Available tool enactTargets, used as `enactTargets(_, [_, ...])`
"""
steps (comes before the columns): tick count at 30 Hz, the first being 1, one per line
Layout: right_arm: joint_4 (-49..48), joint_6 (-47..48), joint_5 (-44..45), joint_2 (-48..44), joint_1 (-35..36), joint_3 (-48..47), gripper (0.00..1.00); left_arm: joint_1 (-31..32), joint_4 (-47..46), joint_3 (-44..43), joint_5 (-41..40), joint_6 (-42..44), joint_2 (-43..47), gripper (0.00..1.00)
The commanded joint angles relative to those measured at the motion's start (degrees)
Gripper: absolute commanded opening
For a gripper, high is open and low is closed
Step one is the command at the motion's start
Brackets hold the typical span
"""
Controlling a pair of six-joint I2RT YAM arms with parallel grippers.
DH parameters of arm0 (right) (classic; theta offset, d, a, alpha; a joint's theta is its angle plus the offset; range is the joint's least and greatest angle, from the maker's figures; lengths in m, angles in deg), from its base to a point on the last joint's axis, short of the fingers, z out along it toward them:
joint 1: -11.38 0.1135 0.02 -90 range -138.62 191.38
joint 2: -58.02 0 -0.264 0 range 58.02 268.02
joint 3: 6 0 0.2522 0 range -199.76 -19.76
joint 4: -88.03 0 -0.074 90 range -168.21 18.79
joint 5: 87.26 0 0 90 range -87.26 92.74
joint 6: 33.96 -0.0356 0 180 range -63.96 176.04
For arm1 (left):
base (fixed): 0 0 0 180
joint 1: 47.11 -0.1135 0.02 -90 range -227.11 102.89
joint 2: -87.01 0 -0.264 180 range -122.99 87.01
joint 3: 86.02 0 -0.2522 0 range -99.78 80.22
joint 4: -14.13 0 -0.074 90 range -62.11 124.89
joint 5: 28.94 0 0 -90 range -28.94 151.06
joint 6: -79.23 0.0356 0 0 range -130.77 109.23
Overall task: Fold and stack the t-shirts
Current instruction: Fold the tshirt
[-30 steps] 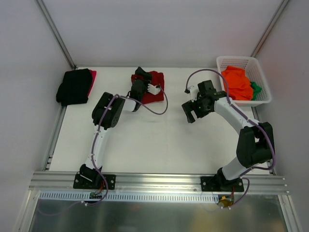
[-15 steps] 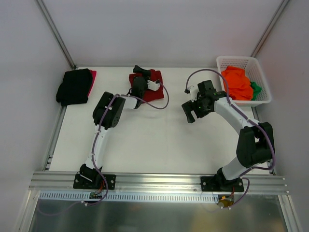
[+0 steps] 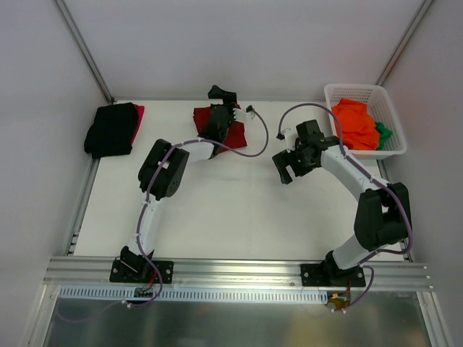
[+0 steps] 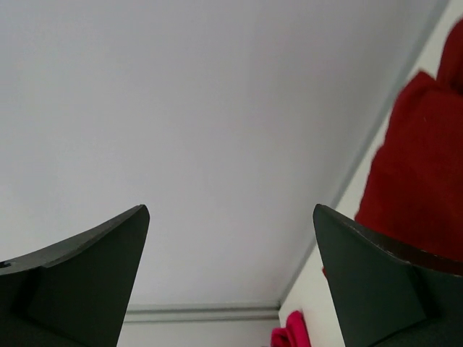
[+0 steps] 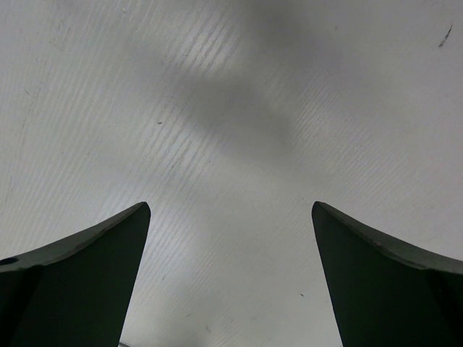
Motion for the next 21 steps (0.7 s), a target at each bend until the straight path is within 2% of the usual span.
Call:
enactTargets(1, [0.09, -0.4, 0.5, -0.72, 0.31, -0.17, 0.99, 2.75, -6.94, 0.67, 0.03, 1.68, 4.86, 0.99])
enactTargets(6, [0.09, -0.31, 0.41, -0.8, 0.22, -0.17, 0.99, 4.6, -3.25, 3.57, 0.64, -0.08, 6.19, 0.99])
enactTargets(12, [0.18, -0.4, 0.59, -1.51, 0.31, 0.0, 0.99, 4.69, 0.79, 3.04, 0.38, 2.91, 0.04, 0.99])
enactTargets(17, [0.18, -0.4, 0.67, -2.03, 0.22, 0.09, 0.99, 4.95, 8.33, 2.87, 0.64, -1.3, -2.34, 0.99])
enactTargets(21, [0.27, -0.4, 0.67, -2.21, 0.22, 0.09, 0.99, 5.83, 8.89, 3.83, 0.03, -1.22, -3.75, 0.99])
